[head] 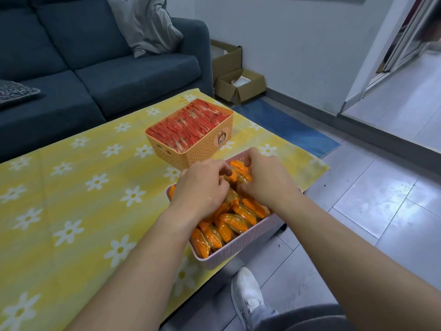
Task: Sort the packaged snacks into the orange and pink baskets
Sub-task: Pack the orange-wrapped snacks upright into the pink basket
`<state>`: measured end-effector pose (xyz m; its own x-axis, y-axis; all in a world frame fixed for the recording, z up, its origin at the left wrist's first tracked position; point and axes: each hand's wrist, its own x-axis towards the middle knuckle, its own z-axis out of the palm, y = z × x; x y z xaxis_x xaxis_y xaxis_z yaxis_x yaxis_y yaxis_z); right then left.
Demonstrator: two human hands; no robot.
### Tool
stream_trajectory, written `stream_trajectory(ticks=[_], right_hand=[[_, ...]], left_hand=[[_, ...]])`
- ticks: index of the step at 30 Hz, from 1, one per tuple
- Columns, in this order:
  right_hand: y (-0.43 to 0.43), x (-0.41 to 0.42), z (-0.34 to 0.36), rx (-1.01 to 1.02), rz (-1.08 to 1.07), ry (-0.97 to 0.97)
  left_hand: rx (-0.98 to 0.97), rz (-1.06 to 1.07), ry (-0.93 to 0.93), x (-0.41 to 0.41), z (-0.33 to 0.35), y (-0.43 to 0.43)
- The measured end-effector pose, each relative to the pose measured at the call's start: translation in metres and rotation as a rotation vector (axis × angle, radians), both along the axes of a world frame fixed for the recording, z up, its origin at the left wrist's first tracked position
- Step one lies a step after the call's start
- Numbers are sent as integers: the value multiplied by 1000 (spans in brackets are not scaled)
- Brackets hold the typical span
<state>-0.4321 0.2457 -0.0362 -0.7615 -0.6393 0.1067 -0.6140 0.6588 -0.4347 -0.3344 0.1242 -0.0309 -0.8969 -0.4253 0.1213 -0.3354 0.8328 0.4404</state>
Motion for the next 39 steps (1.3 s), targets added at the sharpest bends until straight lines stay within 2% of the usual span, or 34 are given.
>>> stream_trajectory(ticks=[5, 8, 10, 12, 14, 18, 24, 27, 34, 39], right_hand=[[4, -9, 5, 104, 78, -28], [12, -15, 10, 250, 202, -79], [20, -23, 15, 188, 192, -131], [28, -33, 19, 37, 67, -75], [32, -41, 15, -3, 23, -17], [28, -37, -1, 212, 161, -4], [25, -40, -5, 278, 154, 143], [26, -39, -1, 244, 128, 188], [24, -31, 18, 181, 93, 147], [17, -25, 19, 32, 8, -1]], left_hand=[[-120, -76, 61, -6, -3, 7], [-131, -140, -57, -9, -3, 13], [-184, -159, -178, -10, -3, 13], [-197, -164, -234, -10, -2, 12], [-182, -157, -243, -10, -1, 13], [-170, -138, -234, -11, -2, 13], [-154, -128, -215, -10, -4, 11], [-158, -128, -209, -10, -3, 12], [-161, -127, -204, -9, -3, 12], [-178, -124, -187, -9, -2, 13]])
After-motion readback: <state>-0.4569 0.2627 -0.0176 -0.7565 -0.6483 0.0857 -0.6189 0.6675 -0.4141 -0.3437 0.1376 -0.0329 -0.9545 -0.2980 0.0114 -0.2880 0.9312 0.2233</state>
